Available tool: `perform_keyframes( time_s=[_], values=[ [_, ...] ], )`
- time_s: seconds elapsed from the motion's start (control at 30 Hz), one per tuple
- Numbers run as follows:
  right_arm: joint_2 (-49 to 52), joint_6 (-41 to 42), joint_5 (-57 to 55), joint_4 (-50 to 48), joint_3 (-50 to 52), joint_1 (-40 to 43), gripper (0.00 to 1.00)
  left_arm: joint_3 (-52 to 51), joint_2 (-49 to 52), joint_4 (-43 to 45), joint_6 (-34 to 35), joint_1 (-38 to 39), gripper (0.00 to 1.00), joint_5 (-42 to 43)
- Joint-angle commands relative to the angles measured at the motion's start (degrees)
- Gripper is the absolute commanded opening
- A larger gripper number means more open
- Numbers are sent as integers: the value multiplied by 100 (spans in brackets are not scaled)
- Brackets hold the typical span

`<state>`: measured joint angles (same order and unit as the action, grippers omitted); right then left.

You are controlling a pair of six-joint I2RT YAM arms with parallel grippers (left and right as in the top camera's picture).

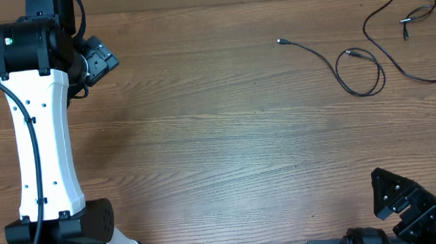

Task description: Untangle cables

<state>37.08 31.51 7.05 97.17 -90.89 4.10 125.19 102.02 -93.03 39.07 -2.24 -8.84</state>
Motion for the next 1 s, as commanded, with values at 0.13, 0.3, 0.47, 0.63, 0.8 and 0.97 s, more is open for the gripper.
perform_keyframes(
  time_s=[0.13,0.3,0.47,0.63,0.8,0.97],
  values=[
    [33,7,-365,-15,31,11,100,11,35,7,13,39,99,-57],
    [33,0,-365,-22,31,11,100,11,35,7,13,39,99,-57],
    [33,0,-599,-22,33,11,100,11,35,7,13,37,99,-57],
    [33,0,-616,-146,463,11,100,11,35,9,13,39,99,-57],
    [-98,0,-708,-551,1145,11,100,11,35,7,13,37,100,-57],
    [-393,0,-748,-1821,1611,11,100,11,35,7,13,37,100,-57]
  ],
)
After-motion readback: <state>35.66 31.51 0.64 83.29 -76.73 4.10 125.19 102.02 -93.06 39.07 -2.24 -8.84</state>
